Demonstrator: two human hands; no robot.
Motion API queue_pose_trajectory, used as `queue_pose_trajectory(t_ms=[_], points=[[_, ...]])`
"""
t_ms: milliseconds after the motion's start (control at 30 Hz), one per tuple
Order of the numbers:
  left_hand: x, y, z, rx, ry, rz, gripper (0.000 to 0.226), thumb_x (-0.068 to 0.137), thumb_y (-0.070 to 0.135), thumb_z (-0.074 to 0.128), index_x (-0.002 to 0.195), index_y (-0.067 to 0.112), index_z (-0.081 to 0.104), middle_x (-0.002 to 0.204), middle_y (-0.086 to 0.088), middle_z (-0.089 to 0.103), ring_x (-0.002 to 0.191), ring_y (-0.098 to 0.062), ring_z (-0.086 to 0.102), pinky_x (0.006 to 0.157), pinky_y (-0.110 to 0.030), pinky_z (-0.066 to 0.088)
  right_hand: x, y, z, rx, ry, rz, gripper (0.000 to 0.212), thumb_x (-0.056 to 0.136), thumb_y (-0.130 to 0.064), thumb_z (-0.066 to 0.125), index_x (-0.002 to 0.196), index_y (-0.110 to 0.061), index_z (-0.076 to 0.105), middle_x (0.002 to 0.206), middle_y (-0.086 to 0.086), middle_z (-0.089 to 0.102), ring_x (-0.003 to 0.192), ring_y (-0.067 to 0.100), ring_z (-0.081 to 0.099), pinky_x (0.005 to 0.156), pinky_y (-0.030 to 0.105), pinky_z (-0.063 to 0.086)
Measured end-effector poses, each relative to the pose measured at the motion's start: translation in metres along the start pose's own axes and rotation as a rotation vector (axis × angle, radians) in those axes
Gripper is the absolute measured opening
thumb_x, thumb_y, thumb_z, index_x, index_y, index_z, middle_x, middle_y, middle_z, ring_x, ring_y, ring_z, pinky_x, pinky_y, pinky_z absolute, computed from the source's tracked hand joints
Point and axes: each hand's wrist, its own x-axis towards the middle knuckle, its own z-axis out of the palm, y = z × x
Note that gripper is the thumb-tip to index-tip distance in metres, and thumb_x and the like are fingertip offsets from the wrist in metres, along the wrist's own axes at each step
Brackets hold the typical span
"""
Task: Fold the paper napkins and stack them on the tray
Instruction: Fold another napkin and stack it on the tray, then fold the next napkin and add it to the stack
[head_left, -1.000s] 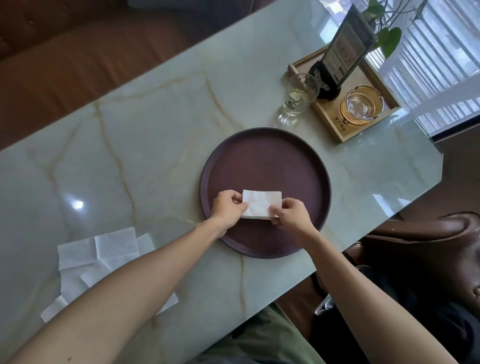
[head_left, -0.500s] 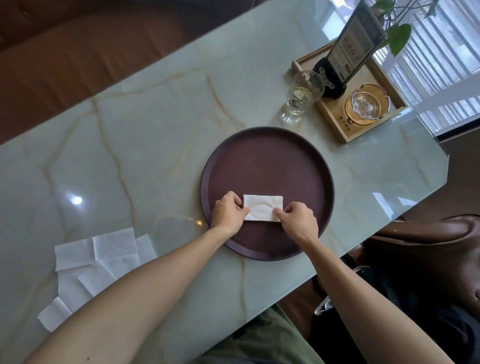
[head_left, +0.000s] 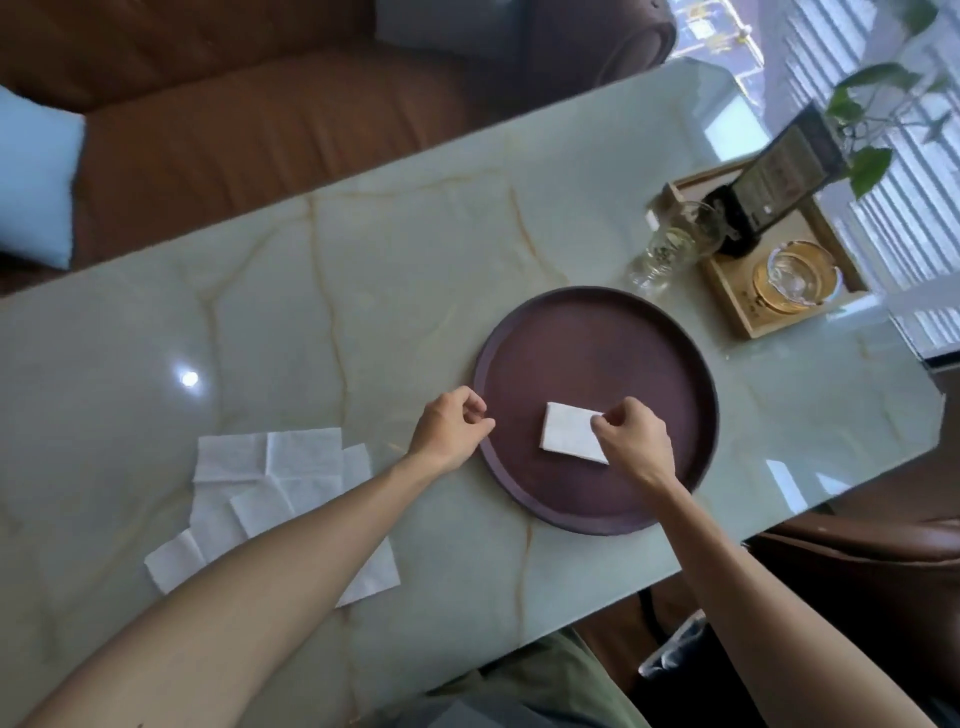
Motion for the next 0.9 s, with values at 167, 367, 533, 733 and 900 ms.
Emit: queue_pose_trajectory(t_ms=[167,367,533,733,900], points=[[-0.019,-0.051,-0.063,-0.089,0.104,-0.088,0.023,0.081,0.020,0.079,0.099,0.011,0.070,0.087,0.000,0.068,0.082,-0.017,0.063,0.080,-0.027,0.050,-0.019,-0.068,0.037,-0.043,-0.125,-0.245,0.017,0.088,-0.029,0.065,0.094,-0.014,0.064,0.092,0.000,0.068,0.089,0.024,0.062,0.071,0.034,0.045],[-0.051,-0.137,-0.129,-0.168,0.243,-0.264,0.033,0.079,0.024,0.082,0.107,0.011,0.068,0.106,-0.007,0.069,0.100,-0.023,0.066,0.083,-0.027,0.047,-0.054,-0.136,0.117,-0.153,-0.406,-0.376,0.034,0.084,-0.031,0.076,0.111,-0.014,0.066,0.099,0.000,0.069,0.102,0.025,0.067,0.082,0.033,0.051],[-0.076,-0.199,-0.168,-0.220,0.327,-0.357,0.048,0.079,0.024,0.082,0.121,0.010,0.064,0.122,-0.009,0.066,0.112,-0.025,0.063,0.089,-0.026,0.045,-0.093,-0.169,0.179,-0.175,-0.514,-0.388,0.048,0.086,-0.031,0.078,0.125,-0.011,0.060,0.100,0.003,0.071,0.101,0.025,0.067,0.083,0.032,0.051],[-0.084,-0.249,-0.200,-0.247,0.351,-0.433,0.063,0.079,0.030,0.081,0.133,0.011,0.056,0.135,-0.010,0.061,0.120,-0.026,0.060,0.093,-0.028,0.045,-0.124,-0.178,0.232,-0.074,-0.491,-0.210,0.057,0.086,-0.027,0.077,0.133,-0.009,0.048,0.105,0.008,0.063,0.079,0.017,0.058,0.063,0.029,0.044],[-0.078,-0.275,-0.211,-0.351,0.293,-0.481,0.075,0.077,0.030,0.083,0.141,0.010,0.048,0.121,-0.008,0.064,0.111,-0.024,0.062,0.092,-0.030,0.048,-0.133,-0.175,0.263,0.112,-0.421,-0.036,0.052,0.082,-0.016,0.079,0.121,-0.004,0.047,0.102,0.015,0.060,0.080,0.024,0.056,0.063,0.036,0.046]])
